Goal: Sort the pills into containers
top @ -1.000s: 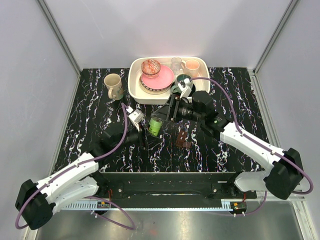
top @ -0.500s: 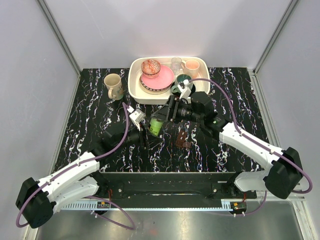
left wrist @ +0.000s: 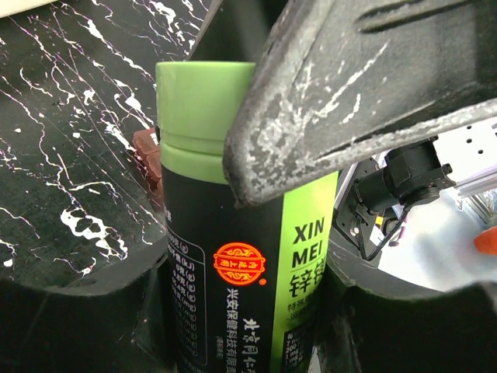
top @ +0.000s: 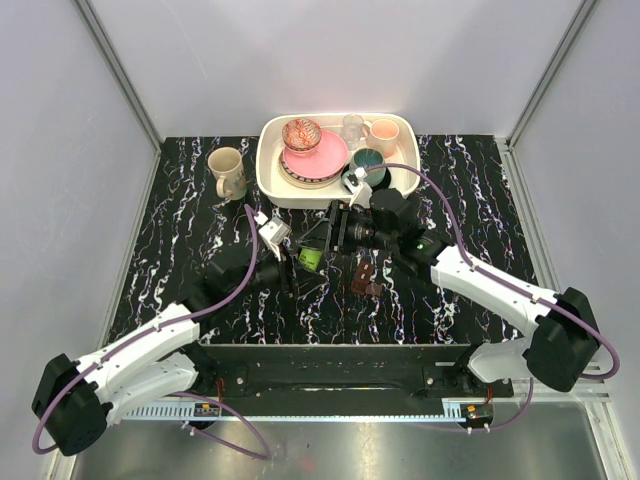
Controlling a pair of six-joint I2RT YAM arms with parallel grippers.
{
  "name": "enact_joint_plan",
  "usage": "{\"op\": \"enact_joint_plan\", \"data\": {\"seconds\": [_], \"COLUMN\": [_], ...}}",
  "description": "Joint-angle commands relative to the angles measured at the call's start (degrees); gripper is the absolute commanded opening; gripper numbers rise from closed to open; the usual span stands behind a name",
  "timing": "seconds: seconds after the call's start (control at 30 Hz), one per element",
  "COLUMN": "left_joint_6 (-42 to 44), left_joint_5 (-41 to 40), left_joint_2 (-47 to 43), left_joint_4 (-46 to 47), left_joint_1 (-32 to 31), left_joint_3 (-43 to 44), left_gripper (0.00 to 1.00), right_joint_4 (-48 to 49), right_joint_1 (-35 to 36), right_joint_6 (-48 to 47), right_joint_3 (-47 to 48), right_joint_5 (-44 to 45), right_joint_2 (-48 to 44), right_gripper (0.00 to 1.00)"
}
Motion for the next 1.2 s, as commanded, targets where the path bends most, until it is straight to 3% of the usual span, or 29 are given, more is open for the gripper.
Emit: {"op": "enact_joint_plan", "data": {"seconds": [0.0, 0.23, 0.43, 0.53, 0.83, 0.93, 0.97, 1.0, 1.1, 1.17], "left_joint_6": [-0.6, -1.4, -4.1, -7.3, -15.8, -16.0, -16.0, -15.8, -14.4, -13.5], "left_joint_5": [-0.8, -0.2, 2.9, 7.0, 23.0, 25.9, 26.6, 26.8, 26.9, 26.7], "left_joint_2": [0.1, -0.2, -0.3, -0.7, 0.2, 0.0, -0.2, -0.3, -0.8, -1.0], "left_joint_4": [5.6, 6.5, 11.5, 18.0, 37.7, 38.6, 38.5, 37.8, 35.2, 34.2], "left_joint_1": [-0.3, -0.3, -0.3, -0.3, -0.4, -0.7, -0.8, -0.8, -1.1, -1.3], "left_joint_3": [1.8, 1.1, -0.6, -2.7, -5.8, -5.3, -5.1, -4.7, -3.6, -3.2], "left_gripper": [0.00, 0.00, 0.00, 0.00, 0.00, 0.00, 0.00, 0.00, 0.00, 0.00], "right_joint_4": [0.9, 1.6, 7.0, 11.0, 20.9, 21.9, 21.2, 20.5, 17.6, 16.9], "right_joint_1": [0.7, 0.9, 0.9, 0.9, 0.9, 0.9, 0.9, 0.8, 0.9, 0.9], "right_joint_6": [-0.9, -0.6, -0.7, -3.1, -7.5, -7.9, -8.2, -8.8, -9.7, -9.7], "right_joint_3": [-0.1, -0.8, -3.6, -4.7, -8.3, -8.1, -8.1, -7.9, -7.9, -8.2], "right_joint_5": [1.2, 2.7, 1.3, -3.2, -20.0, -22.8, -22.7, -22.0, -18.4, -15.6], "right_joint_2": [-0.2, -1.4, -3.5, -4.6, -9.6, -10.5, -11.0, -11.1, -11.8, -12.5], "right_gripper": [0.62, 0.51, 0.21, 0.16, 0.14, 0.20, 0.27, 0.42, 0.59, 0.64]}}
